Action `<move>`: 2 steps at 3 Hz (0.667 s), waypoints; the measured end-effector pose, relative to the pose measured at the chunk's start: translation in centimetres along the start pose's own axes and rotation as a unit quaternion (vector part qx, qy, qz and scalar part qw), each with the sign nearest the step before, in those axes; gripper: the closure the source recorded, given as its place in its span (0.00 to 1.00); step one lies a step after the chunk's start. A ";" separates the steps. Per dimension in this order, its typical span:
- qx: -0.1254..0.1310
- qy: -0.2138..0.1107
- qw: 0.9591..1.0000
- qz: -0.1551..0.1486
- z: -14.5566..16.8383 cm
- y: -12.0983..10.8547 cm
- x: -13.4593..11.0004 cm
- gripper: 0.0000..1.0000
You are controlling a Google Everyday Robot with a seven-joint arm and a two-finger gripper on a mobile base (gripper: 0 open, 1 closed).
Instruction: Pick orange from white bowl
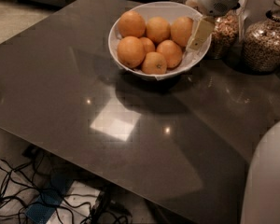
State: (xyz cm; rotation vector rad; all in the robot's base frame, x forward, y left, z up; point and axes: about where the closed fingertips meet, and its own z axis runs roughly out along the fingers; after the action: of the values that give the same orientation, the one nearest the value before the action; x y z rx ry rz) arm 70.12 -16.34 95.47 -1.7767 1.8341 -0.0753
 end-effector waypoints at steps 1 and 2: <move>-0.006 0.003 1.000 -0.001 0.8 -0.1 0.1 0.16; -0.010 0.012 1.000 -0.010 3.0 -0.9 0.7 0.18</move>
Offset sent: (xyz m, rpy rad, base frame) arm 0.0136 -0.0069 -0.0094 -0.0261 0.0100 -0.0078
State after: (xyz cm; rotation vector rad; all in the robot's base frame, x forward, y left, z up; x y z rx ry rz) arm 72.24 -16.10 93.08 -1.8162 1.8400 -0.0875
